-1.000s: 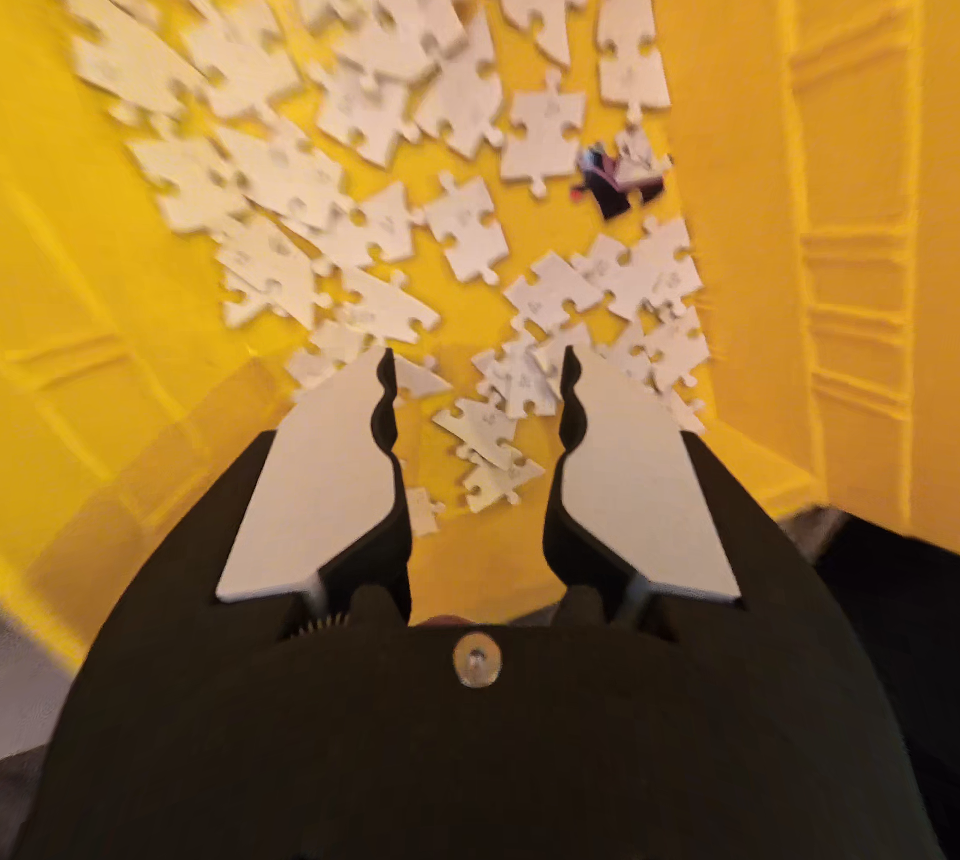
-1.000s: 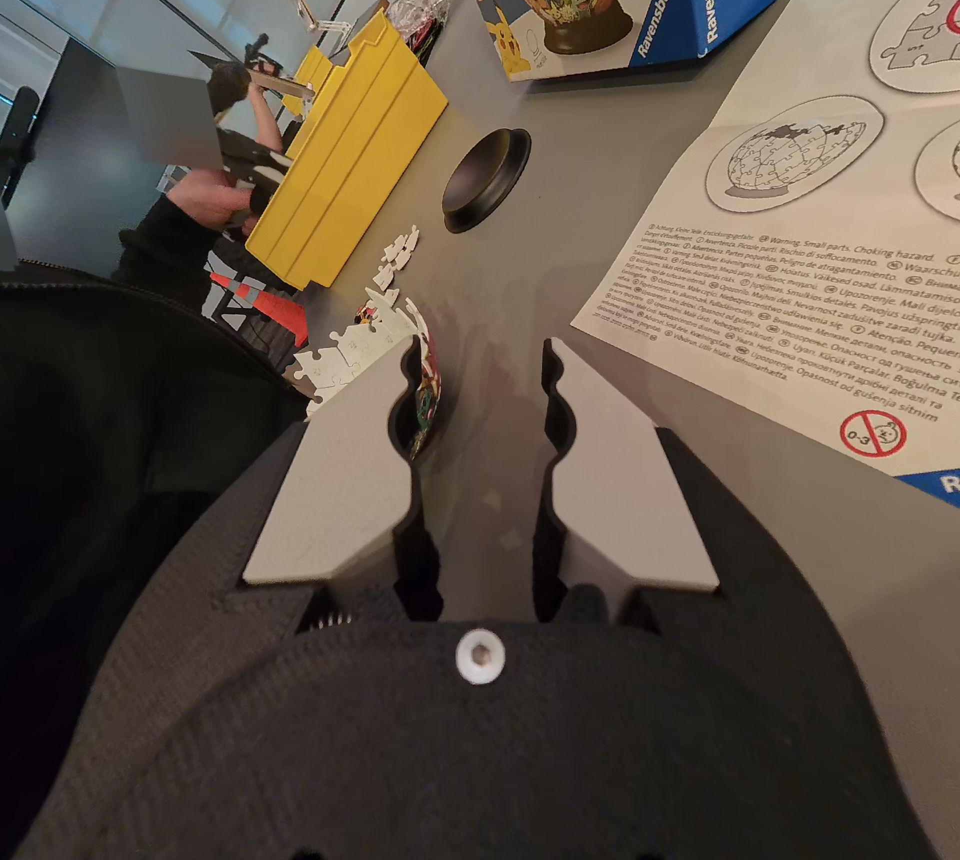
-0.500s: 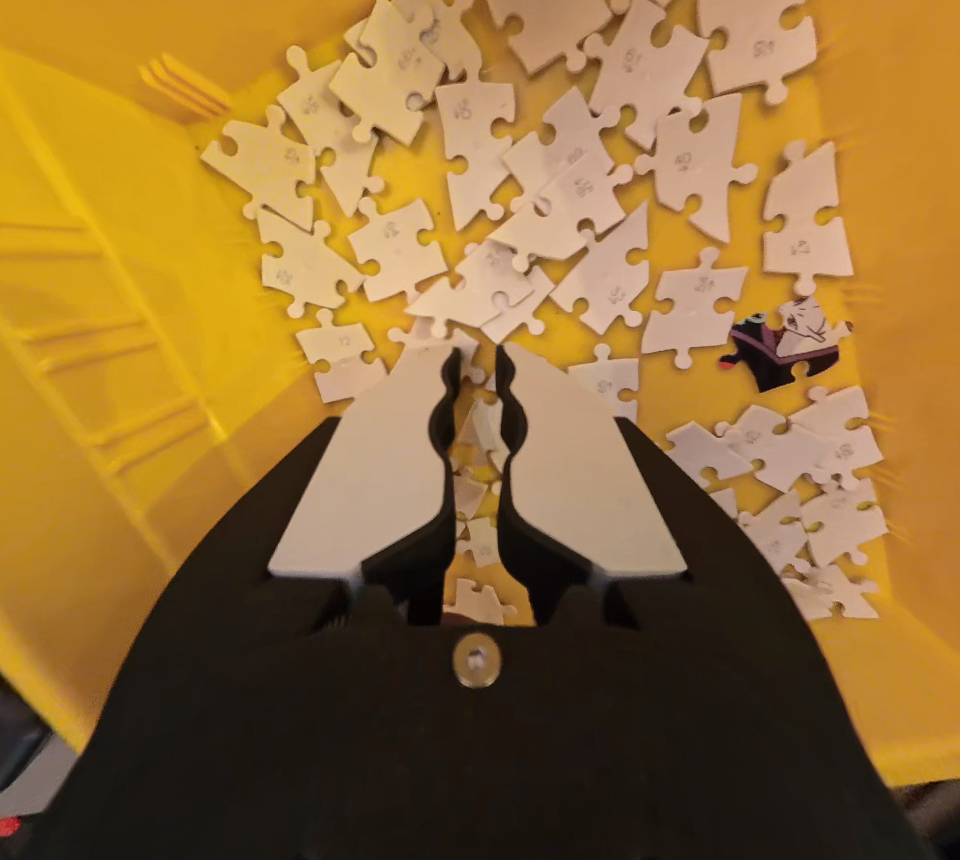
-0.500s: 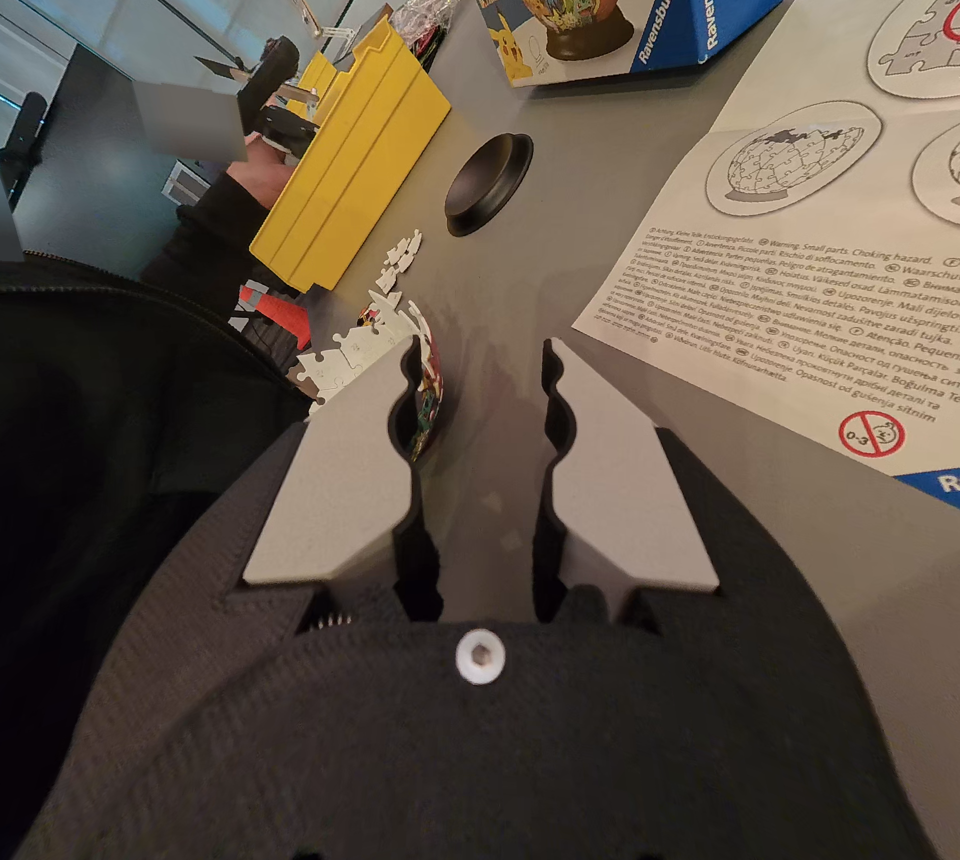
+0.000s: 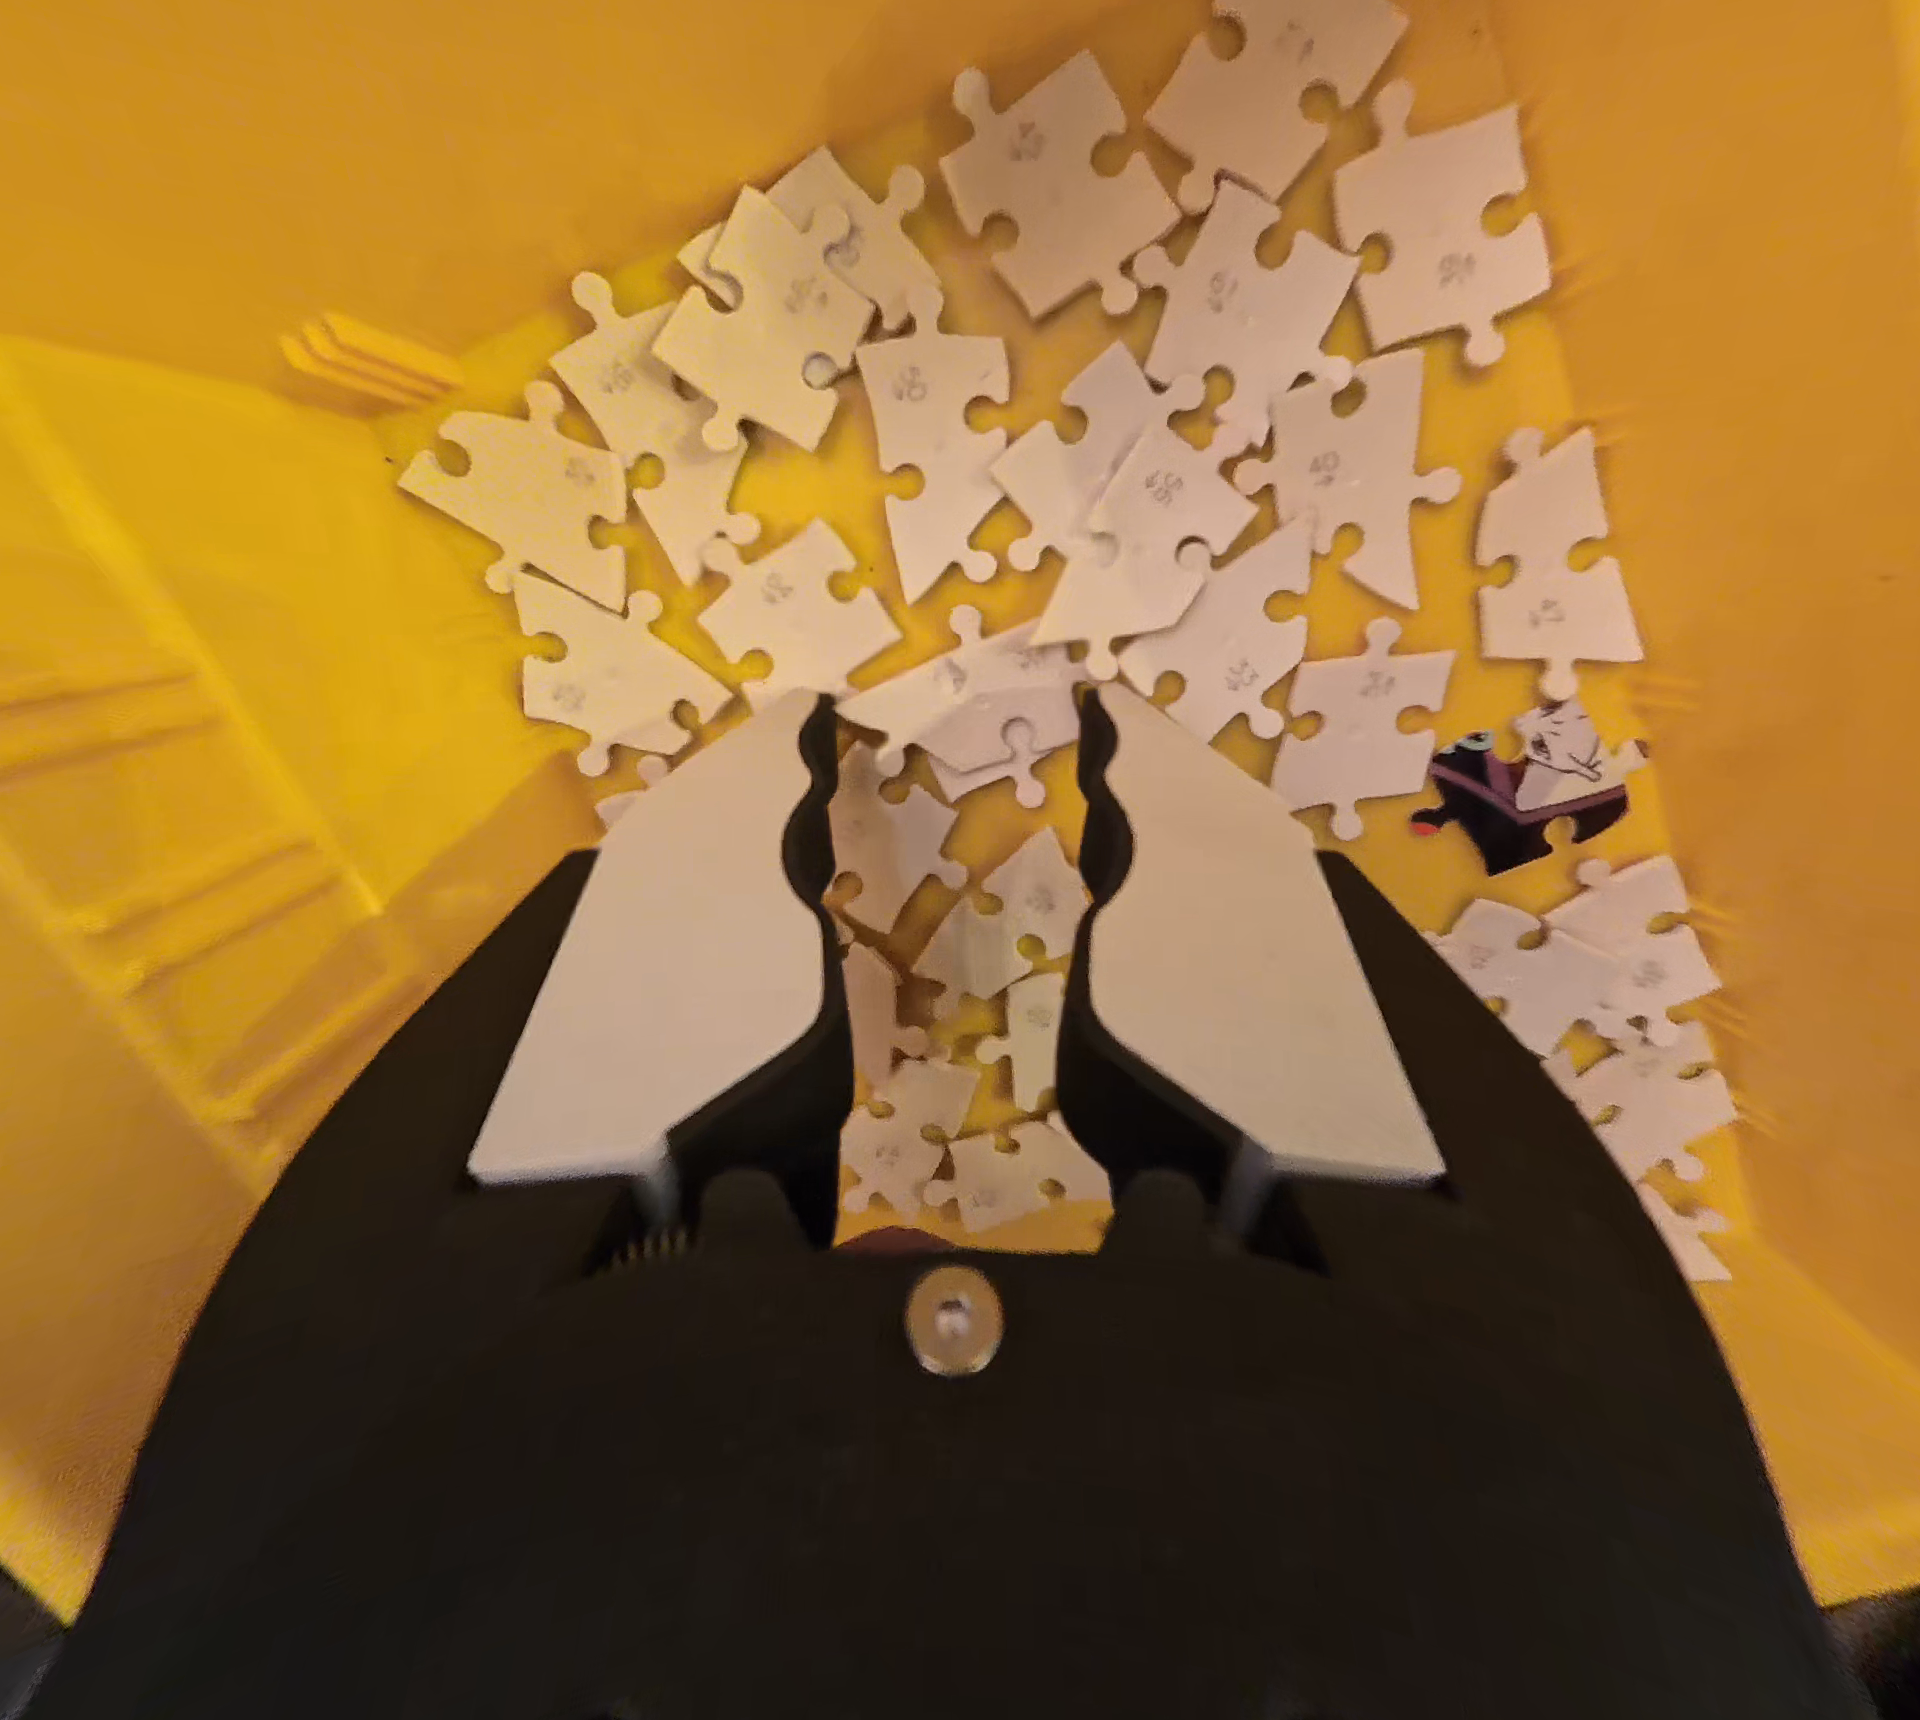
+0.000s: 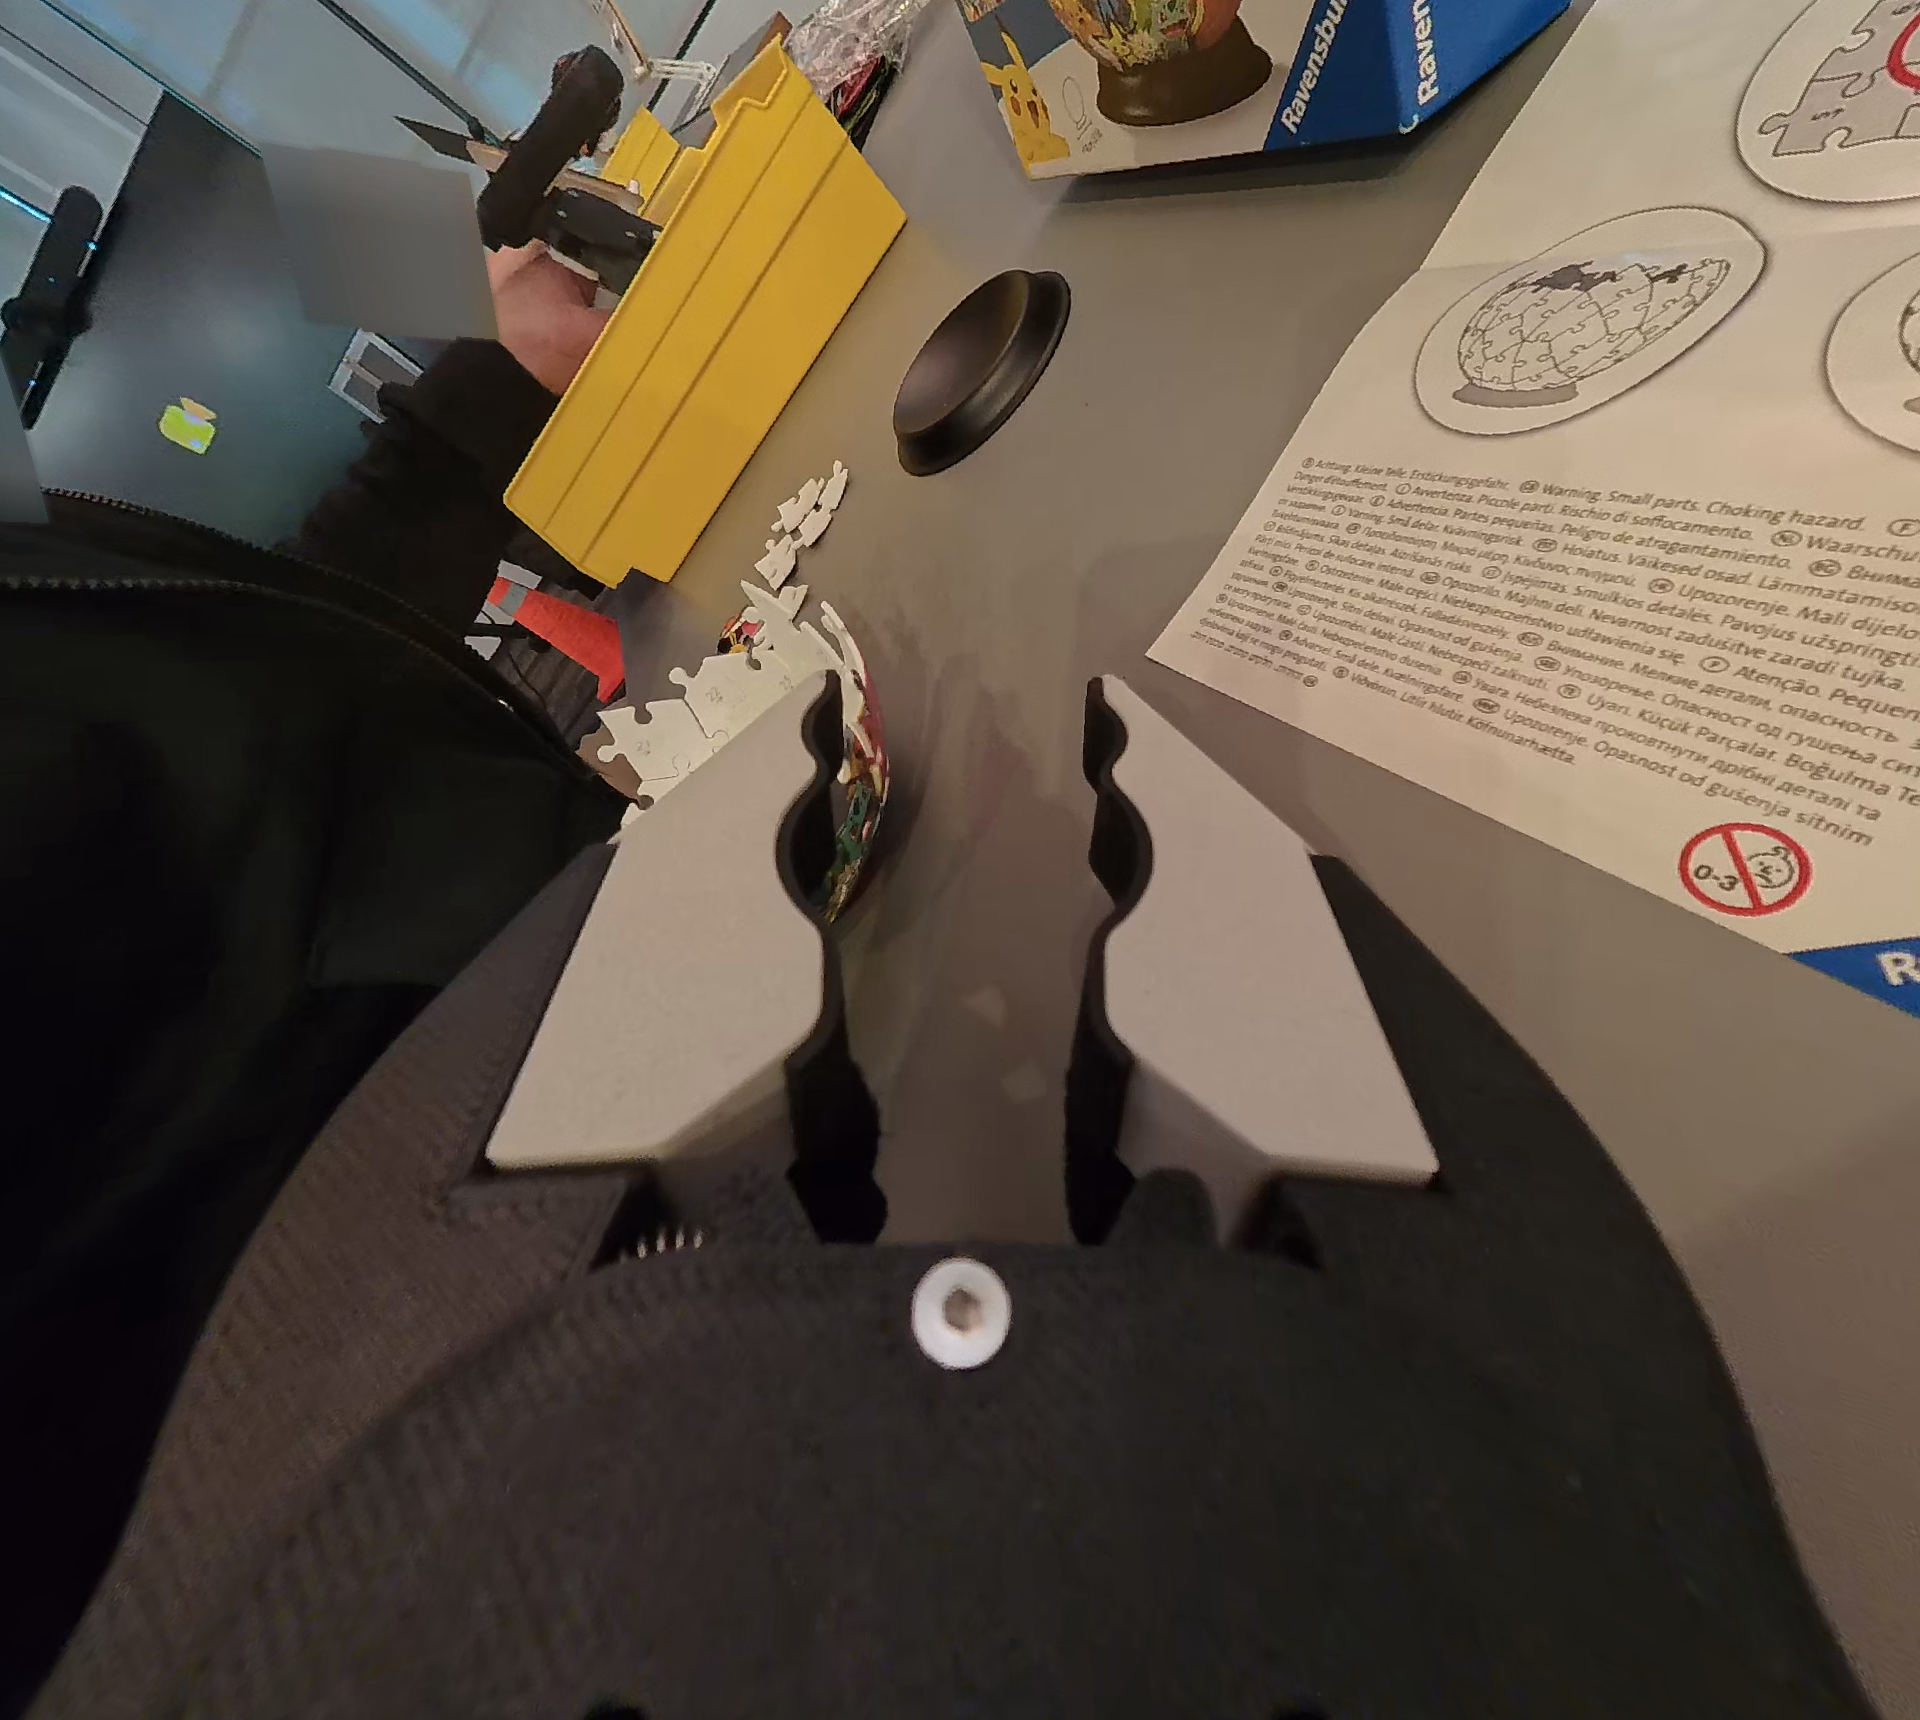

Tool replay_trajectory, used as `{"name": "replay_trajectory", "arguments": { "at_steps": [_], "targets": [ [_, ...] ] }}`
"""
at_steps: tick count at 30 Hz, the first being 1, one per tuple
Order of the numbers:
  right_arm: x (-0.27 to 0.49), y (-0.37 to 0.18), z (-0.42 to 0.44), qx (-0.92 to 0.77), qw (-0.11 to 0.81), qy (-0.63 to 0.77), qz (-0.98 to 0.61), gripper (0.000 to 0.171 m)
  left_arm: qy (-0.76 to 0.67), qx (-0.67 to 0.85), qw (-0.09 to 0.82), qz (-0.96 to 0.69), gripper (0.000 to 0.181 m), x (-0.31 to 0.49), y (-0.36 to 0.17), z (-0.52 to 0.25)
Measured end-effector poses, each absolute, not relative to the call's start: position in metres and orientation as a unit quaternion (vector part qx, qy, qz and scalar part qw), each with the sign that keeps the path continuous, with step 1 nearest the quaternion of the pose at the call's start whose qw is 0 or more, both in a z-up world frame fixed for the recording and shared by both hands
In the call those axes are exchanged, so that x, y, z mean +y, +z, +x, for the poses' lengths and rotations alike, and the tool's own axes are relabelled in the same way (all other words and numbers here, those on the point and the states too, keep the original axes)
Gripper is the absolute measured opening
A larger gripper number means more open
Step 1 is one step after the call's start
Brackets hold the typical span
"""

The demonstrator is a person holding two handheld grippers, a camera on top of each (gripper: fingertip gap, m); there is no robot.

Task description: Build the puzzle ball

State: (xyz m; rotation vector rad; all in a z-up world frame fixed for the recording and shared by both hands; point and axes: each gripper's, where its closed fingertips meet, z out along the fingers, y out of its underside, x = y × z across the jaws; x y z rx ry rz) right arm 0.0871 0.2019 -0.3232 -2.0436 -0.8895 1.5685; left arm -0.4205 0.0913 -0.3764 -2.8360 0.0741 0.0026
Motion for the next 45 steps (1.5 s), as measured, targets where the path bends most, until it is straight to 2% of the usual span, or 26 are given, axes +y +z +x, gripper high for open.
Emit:
{"name": "replay_trajectory", "arguments": {
  "at_steps": [9,17,22,28,31,34,37,43,45],
  "targets": [
    [0.202,-0.323,0.087,-0.318,0.207,0.566,-0.733,0.046,0.007,0.038,0.178,-0.983,0.043,0.09,-0.369,-0.415],
    [0.202,-0.323,0.087,-0.318,0.206,0.566,-0.732,0.046,0.037,0.07,0.244,-0.967,0.043,0.085,-0.309,-0.397],
    [0.202,-0.322,0.087,-0.319,0.207,0.566,-0.732,0.046,0.05,0.121,0.285,-0.95,0.043,0.09,-0.268,-0.358],
    [0.201,-0.322,0.087,-0.321,0.205,0.568,-0.73,0.046,-0.029,0.219,0.33,-0.918,0.043,0.103,-0.236,-0.236],
    [0.201,-0.322,0.087,-0.322,0.205,0.567,-0.73,0.046,-0.067,0.269,0.31,-0.909,0.043,0.103,-0.256,-0.167],
    [0.2,-0.322,0.087,-0.325,0.205,0.565,-0.73,0.046,-0.029,0.317,0.236,-0.918,0.043,0.099,-0.305,-0.138],
    [0.198,-0.324,0.086,-0.331,0.203,0.562,-0.731,0.046,-0.038,0.311,0.194,-0.93,0.043,0.101,-0.341,-0.135],
    [0.199,-0.323,0.086,-0.329,0.204,0.563,-0.73,0.046,-0.057,0.297,0.171,-0.938,0.044,0.097,-0.372,-0.133],
    [0.199,-0.323,0.086,-0.327,0.204,0.564,-0.73,0.046,-0.071,0.285,0.169,-0.941,0.054,0.095,-0.375,-0.131]
  ]
}}
